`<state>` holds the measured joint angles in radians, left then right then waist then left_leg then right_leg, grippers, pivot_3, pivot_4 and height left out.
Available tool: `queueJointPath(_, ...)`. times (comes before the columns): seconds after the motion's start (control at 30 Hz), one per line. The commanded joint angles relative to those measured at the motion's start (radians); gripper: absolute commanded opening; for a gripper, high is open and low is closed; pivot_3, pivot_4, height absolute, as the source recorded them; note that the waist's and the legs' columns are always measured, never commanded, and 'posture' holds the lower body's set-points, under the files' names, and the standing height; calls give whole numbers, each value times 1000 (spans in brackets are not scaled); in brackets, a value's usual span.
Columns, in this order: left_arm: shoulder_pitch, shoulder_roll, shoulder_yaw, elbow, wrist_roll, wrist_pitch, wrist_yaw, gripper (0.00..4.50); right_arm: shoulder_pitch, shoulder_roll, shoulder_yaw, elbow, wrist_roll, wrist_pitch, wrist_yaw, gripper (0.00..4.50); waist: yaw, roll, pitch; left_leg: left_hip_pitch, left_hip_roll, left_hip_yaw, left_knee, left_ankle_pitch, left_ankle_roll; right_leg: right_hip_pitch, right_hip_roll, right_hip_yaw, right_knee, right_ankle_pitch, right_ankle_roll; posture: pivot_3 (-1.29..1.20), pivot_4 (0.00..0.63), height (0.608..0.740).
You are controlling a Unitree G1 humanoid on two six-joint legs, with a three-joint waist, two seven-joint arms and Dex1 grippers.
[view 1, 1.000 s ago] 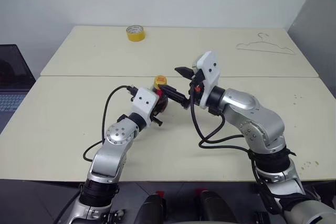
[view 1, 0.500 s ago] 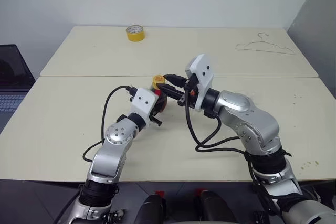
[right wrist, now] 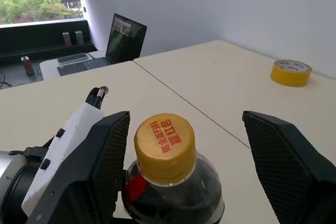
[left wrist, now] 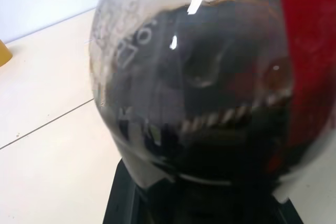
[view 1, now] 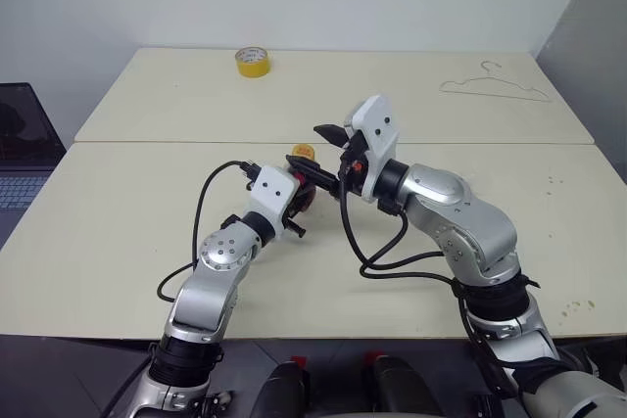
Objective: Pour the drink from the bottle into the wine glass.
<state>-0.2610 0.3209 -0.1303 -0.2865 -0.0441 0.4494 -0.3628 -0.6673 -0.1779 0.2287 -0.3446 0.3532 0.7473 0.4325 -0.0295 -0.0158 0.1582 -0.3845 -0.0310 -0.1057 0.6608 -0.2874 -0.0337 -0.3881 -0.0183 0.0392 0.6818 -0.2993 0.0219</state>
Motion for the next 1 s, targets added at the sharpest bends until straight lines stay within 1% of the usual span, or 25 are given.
queueJointPath(0.03,-11,1,9,-70,5,-26,3,747,-18,-3,-3,-18,-6,-20,9,3668,0,0,0,0,0,0,0,0,0,0,0,0,0,0,0,0,150,740)
queueJointPath(0.3,-15,-1,10,-67,4,-28,4,747,-13,-7,11,-23,-20,-18,27,3668,0,0,0,0,0,0,0,0,0,0,0,0,0,0,0,0,150,740)
queueJointPath(0.37,-16,-1,10,-67,4,-28,3,747,-12,-4,7,-22,-20,-18,23,3293,0,0,0,0,0,0,0,0,0,0,0,0,0,0,0,0,150,740)
queueJointPath(0.4,-16,-1,10,-67,4,-28,3,747,-12,-3,5,-21,-20,-18,22,3017,0,0,0,0,0,0,0,0,0,0,0,0,0,0,0,0,150,740)
queueJointPath(0.57,-15,-1,12,-69,3,-26,5,746,-13,-1,2,-19,-20,-21,25,1326,0,0,0,0,0,0,0,0,0,0,0,0,0,0,0,0,150,740)
queueJointPath(0.6,-15,0,13,-71,3,-25,6,746,-12,-4,3,-21,-20,-19,29,1233,0,0,0,0,0,0,0,0,0,0,0,0,0,0,0,0,150,740)
queueJointPath(0.7,-17,4,19,-75,-2,-19,2,746,-9,-11,8,-27,-19,-26,42,1233,0,0,0,0,0,0,0,0,0,0,0,0,0,0,0,0,150,740)
queueJointPath(0.77,-21,16,33,-85,-29,-3,-25,746,-6,-37,17,-36,-21,-62,85,1233,0,0,0,0,0,0,0,0,0,0,0,0,0,0,0,0,150,740)
queueJointPath(0.93,-40,126,97,-134,-227,79,-246,738,11,-171,41,-55,-21,-240,303,1233,-2,0,1,0,0,0,0,0,0,0,0,-1,-1,0,0,0,150,740)
queueJointPath(1.0,-45,196,124,-133,-304,110,-346,719,11,-219,37,-51,0,-308,405,1233,-2,1,1,0,0,0,0,0,0,0,0,-1,-1,0,0,0,150,740)
